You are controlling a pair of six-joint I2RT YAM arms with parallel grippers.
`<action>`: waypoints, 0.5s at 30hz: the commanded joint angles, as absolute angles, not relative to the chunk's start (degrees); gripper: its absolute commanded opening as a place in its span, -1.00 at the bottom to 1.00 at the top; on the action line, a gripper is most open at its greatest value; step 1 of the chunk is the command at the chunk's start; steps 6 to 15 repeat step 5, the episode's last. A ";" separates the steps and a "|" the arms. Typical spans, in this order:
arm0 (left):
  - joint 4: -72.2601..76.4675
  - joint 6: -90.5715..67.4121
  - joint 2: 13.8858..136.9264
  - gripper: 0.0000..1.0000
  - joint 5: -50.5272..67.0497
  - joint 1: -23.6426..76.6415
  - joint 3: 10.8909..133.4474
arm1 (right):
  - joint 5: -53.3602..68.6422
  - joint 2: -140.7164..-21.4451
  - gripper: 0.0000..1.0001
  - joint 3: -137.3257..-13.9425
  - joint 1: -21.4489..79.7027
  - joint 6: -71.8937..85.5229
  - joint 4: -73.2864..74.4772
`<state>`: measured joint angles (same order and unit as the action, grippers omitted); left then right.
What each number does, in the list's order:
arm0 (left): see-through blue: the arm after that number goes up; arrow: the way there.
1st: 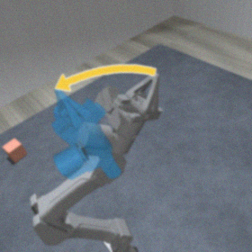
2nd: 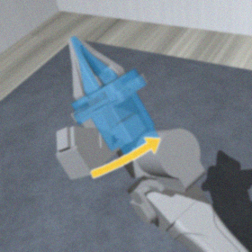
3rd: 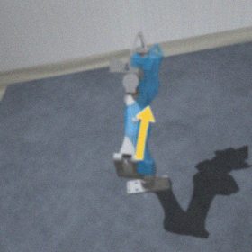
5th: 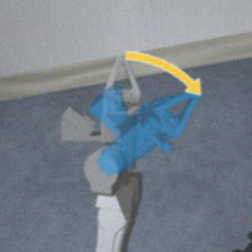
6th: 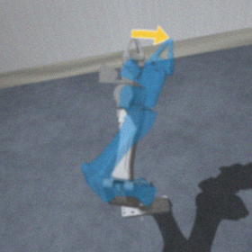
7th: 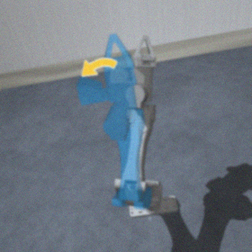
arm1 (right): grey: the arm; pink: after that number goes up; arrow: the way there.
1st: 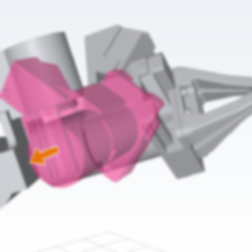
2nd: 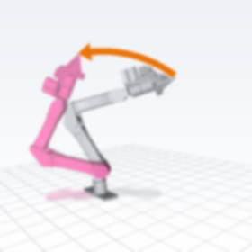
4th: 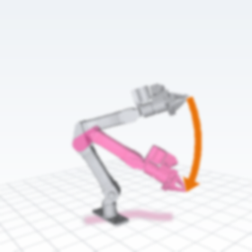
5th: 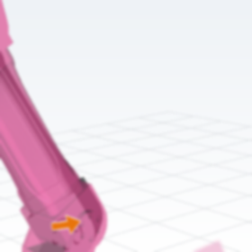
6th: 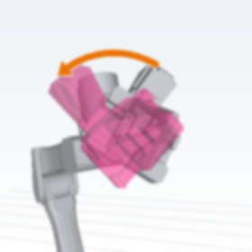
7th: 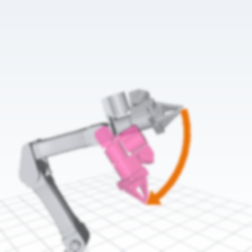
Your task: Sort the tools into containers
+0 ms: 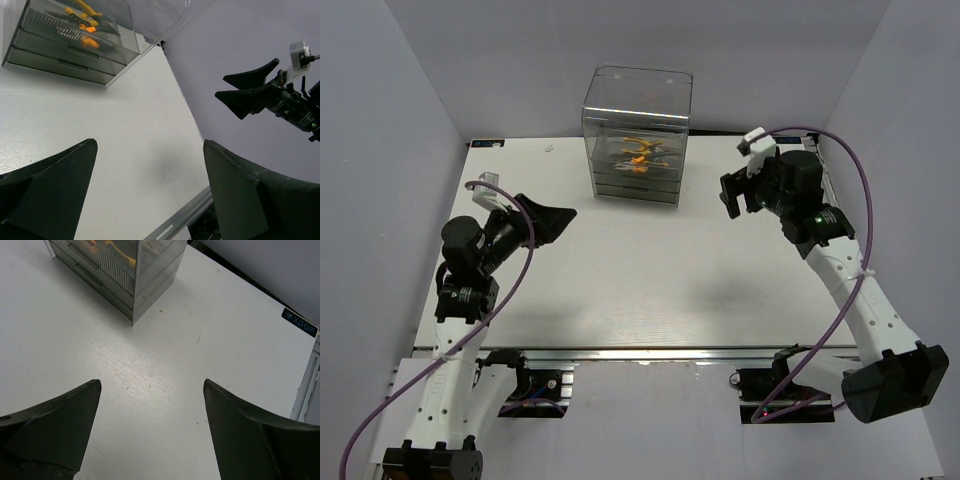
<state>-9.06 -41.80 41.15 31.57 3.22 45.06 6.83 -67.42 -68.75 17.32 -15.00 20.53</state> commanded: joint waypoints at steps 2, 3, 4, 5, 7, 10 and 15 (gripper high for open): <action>-9.75 -40.61 40.43 0.96 32.43 3.25 47.90 | 4.84 -63.81 0.79 -66.54 17.14 -15.64 20.65; -9.76 -40.69 40.34 0.96 32.34 3.25 48.07 | 4.75 -63.03 0.79 -65.49 17.14 -15.64 20.65; -9.84 -40.61 40.08 0.96 32.26 3.25 47.99 | 4.75 -62.67 0.79 -65.04 17.14 -15.30 20.65; -10.02 -40.61 39.90 0.96 32.08 3.25 47.90 | 4.75 -62.23 0.79 -64.52 17.14 -15.12 20.65; -10.02 -40.61 39.90 0.96 32.08 3.25 47.90 | 4.75 -62.23 0.79 -64.52 17.14 -15.12 20.65; -10.02 -40.61 39.90 0.96 32.08 3.25 47.90 | 4.75 -62.23 0.79 -64.52 17.14 -15.12 20.65; -10.02 -40.61 39.90 0.96 32.08 3.25 47.90 | 4.75 -62.23 0.79 -64.52 17.14 -15.12 20.65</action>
